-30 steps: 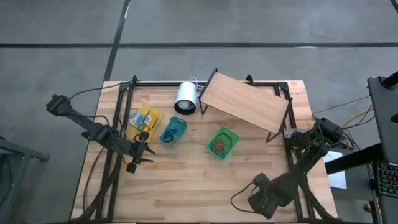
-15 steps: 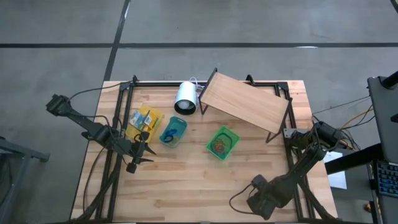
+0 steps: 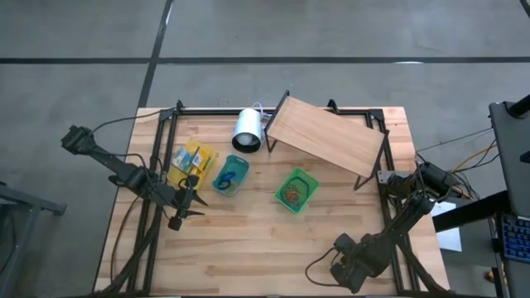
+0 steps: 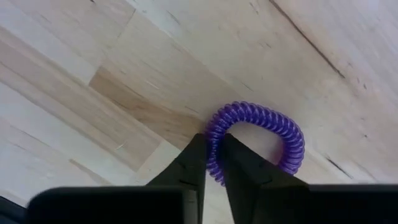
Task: Pick & Place Office Desk Supplies
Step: Put the violet spring keychain into the blue bin
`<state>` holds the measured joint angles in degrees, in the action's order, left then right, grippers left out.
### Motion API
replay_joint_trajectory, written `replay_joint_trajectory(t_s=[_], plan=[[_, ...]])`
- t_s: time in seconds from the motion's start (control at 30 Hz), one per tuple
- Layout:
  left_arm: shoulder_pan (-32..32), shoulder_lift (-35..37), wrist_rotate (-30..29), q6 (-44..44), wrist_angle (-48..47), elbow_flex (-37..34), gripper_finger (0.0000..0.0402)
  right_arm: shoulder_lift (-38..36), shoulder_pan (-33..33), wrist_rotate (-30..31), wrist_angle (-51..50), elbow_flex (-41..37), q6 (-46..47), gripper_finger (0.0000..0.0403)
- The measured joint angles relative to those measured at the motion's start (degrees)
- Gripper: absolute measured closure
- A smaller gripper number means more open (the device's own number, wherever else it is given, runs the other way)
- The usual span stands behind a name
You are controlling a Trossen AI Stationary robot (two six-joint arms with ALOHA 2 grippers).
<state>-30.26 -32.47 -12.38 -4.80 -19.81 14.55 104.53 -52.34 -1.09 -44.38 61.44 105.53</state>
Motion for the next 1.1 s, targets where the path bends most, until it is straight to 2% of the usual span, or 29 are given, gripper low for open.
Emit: replay_joint_trajectory(t_s=[0.17, 0.4, 0.63, 0.73, 0.9, 1.0, 1.1], plan=[[0.00, 0.00, 0.00, 0.00, 0.01, 0.00, 0.0249, 0.00, 0.00, 0.19, -0.20, 0.06, -0.58, 0.0388], [-0.01, 0.00, -0.01, 0.00, 0.00, 0.00, 0.0249, -0.57, 0.03, 1.37, -0.08, 0.15, -0.83, 0.0381], [0.00, 0.00, 0.00, -0.01, 0.01, 0.00, 0.0249, -2.89, 0.10, 10.65, -0.05, 3.27, -4.92, 0.0381], [0.02, 0.00, 0.00, 0.01, 0.01, 0.00, 0.0249, -4.45, 0.04, 19.02, -1.67, 5.01, -9.52, 0.0381], [0.02, 0.00, 0.00, 0.01, 0.00, 0.00, 0.0249, -6.66, 0.11, 38.73, -1.94, 6.91, -20.29, 0.0381], [0.02, 0.02, 0.00, -0.01, 0.01, 0.00, 0.0249, -7.04, 0.09, 50.49, 0.14, 7.59, -30.01, 0.0381], [-0.01, 0.00, 0.00, 0.00, 0.01, 0.00, 0.0249, -6.99, 0.69, 62.97, 7.14, 6.91, -43.02, 0.0381]])
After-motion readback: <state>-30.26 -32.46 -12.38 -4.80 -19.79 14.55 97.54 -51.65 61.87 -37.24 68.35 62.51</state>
